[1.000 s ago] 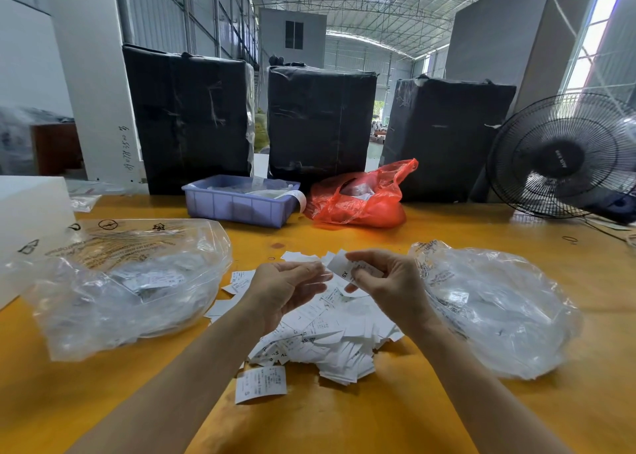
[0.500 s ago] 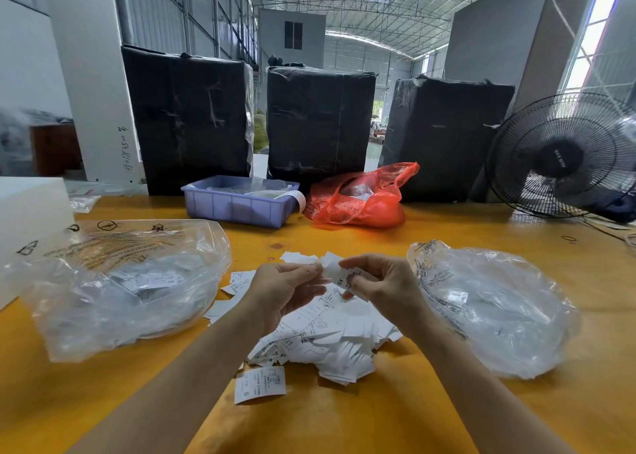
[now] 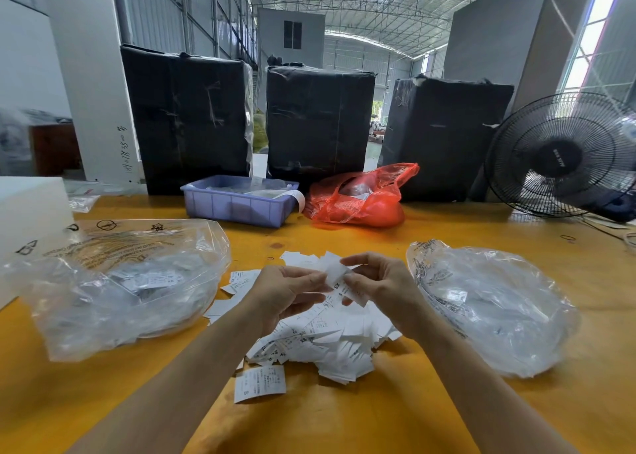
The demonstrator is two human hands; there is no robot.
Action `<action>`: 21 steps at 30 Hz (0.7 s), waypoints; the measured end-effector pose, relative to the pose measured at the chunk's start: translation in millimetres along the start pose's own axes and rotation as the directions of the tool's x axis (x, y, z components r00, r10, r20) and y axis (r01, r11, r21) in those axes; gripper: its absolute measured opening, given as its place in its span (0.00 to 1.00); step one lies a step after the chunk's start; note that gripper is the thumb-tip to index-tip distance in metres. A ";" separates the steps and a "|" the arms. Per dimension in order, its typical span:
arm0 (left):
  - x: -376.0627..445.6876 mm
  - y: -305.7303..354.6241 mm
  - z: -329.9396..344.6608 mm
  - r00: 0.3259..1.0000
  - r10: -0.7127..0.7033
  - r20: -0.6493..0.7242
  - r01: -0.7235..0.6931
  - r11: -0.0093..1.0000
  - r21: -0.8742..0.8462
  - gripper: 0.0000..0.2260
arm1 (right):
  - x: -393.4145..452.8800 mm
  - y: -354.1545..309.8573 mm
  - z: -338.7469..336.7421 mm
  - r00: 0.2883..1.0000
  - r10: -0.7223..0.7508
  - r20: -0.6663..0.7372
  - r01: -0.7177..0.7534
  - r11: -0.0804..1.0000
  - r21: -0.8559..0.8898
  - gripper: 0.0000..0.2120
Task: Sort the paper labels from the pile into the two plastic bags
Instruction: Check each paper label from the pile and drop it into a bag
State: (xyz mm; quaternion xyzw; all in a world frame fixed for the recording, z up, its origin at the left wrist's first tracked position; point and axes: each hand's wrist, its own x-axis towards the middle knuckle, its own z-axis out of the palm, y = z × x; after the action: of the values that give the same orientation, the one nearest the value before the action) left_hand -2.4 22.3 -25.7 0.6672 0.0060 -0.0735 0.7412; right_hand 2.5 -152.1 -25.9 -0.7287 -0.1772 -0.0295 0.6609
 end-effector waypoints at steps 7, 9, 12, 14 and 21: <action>-1.0 -0.6 0.8 1.000 0.022 -0.001 -0.022 1.000 0.017 0.02 | -0.7 1.2 -2.8 0.998 0.025 0.052 -0.018 0.992 -0.124 0.08; -0.7 -1.3 1.1 1.000 0.024 0.013 -0.024 0.999 0.021 0.01 | -0.6 1.7 -2.1 0.999 0.024 0.047 -0.017 0.990 -0.143 0.09; 0.9 -2.9 1.5 0.999 0.035 0.006 -0.035 0.999 0.036 0.02 | -0.8 1.5 -1.5 0.996 0.042 0.080 -0.029 0.988 -0.155 0.10; 1.1 -3.7 1.6 0.999 0.042 0.009 -0.043 0.996 0.075 0.03 | 0.1 2.0 -1.5 0.994 0.051 0.101 -0.035 0.987 -0.158 0.11; 2.6 -4.8 6.1 0.998 -0.031 -0.057 0.025 0.995 -0.097 0.04 | 5.4 5.2 -0.3 0.995 -0.004 -0.098 -0.004 0.997 -0.077 0.18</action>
State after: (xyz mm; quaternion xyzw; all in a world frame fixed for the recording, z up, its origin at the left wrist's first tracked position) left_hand -0.9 15.6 -30.1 0.6325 0.0405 -0.0642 0.7708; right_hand 9.2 -151.6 -29.3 -0.7512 -0.1433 -0.0721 0.6402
